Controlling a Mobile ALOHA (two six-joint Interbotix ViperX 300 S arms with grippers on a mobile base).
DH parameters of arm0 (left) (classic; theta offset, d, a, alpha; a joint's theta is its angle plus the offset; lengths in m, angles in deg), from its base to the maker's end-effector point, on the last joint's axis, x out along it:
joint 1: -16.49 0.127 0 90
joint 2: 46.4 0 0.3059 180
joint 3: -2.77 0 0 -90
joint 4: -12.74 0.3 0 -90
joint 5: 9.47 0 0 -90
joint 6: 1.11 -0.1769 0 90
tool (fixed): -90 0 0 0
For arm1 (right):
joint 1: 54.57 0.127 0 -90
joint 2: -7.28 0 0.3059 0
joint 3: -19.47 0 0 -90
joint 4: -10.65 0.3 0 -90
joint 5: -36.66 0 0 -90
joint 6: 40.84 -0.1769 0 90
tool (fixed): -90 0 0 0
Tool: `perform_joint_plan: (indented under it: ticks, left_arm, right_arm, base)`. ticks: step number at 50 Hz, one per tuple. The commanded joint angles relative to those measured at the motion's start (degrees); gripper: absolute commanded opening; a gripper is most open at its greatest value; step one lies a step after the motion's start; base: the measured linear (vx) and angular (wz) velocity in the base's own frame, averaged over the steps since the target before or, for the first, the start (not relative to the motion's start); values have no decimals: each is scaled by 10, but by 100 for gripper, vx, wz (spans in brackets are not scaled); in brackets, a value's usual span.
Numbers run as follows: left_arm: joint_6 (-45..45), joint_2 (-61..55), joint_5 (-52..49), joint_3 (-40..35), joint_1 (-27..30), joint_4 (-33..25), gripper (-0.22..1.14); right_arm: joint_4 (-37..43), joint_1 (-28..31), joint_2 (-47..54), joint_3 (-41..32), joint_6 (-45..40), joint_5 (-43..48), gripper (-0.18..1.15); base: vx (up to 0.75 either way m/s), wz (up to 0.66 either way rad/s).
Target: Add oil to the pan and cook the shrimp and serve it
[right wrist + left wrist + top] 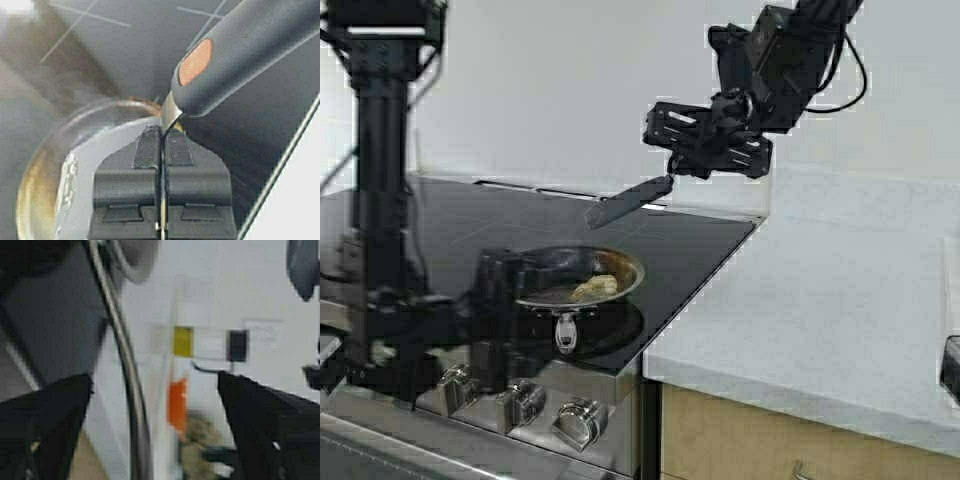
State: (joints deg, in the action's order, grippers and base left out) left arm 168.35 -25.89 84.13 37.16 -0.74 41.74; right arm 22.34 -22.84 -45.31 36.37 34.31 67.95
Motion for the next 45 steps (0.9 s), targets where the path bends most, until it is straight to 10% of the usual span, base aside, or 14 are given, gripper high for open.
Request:
perform_joint_plan:
  ticks: [1, 22, 45]
  left_arm:
    - [-70, 64, -6, 73, 36, 3, 103]
    - [-353, 398, -300, 252, 55, -96, 103]
    - [-483, 778, -867, 137, 23, -86, 103]
  right_arm:
    - [1, 1, -27, -12, 0, 9, 8]
    - [1, -32, -33, -8, 8, -11, 8]
    - [-25, -113, -115, 22, 13, -167, 8]
  base:
    - [0, 0]
    - [0, 0]
    - [0, 0]
